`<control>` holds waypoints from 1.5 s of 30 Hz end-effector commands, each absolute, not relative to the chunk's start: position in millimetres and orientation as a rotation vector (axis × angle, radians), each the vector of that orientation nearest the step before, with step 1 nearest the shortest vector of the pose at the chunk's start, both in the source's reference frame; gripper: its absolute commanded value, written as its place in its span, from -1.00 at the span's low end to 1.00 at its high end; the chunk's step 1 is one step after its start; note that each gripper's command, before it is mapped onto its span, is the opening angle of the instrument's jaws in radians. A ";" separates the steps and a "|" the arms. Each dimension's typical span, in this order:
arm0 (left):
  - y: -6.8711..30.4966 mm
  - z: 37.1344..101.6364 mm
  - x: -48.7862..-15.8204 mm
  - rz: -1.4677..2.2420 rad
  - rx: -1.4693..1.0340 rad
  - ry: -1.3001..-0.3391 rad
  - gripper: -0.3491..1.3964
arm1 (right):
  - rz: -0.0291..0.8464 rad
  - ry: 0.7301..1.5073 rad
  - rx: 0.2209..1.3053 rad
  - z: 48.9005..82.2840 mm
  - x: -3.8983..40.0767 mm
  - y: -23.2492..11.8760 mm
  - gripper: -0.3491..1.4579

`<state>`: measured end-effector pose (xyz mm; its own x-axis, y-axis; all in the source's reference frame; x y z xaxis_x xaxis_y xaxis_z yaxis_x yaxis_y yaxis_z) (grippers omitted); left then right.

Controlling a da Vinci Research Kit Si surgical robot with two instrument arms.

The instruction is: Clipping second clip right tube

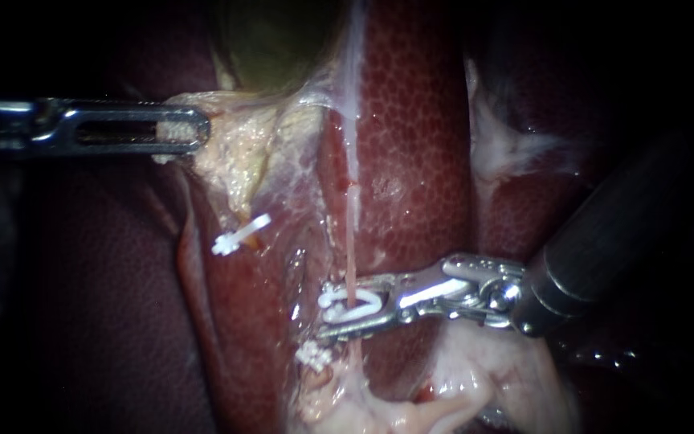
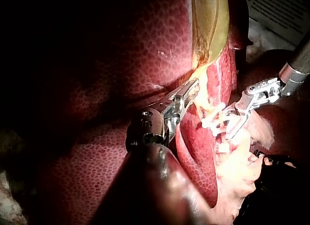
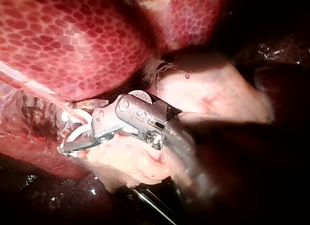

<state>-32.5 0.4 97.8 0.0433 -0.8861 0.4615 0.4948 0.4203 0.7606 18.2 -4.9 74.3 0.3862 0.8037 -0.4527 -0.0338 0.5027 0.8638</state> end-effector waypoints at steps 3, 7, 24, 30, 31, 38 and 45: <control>0.4 97.8 -32.4 -1.113 0.455 -1.071 -1.00 | 0.641 1.039 0.905 74.5 17.9 -5.0 -0.15; 0.4 97.8 -32.4 -1.113 0.455 -1.071 -1.00 | 0.650 1.033 0.921 74.8 17.6 -4.9 -0.26; 0.4 97.9 -32.4 -1.114 0.454 -1.071 -1.00 | 0.592 1.030 0.981 75.3 17.1 -4.8 -1.00; 0.4 97.8 -32.4 -1.114 0.454 -1.071 -1.00 | 0.595 1.030 0.977 75.5 17.0 -4.6 -1.00; 0.4 97.8 -32.4 -1.114 0.454 -1.071 -1.00 | 0.597 1.031 0.974 75.6 16.9 -4.6 -1.00; 0.3 97.9 -32.4 -1.114 0.453 -1.071 -1.00 | 0.603 1.029 0.976 75.6 16.7 -4.5 -1.00; 0.3 97.9 -32.4 -1.115 0.453 -1.071 -1.00 | 0.603 1.029 0.976 75.6 16.7 -4.5 -1.00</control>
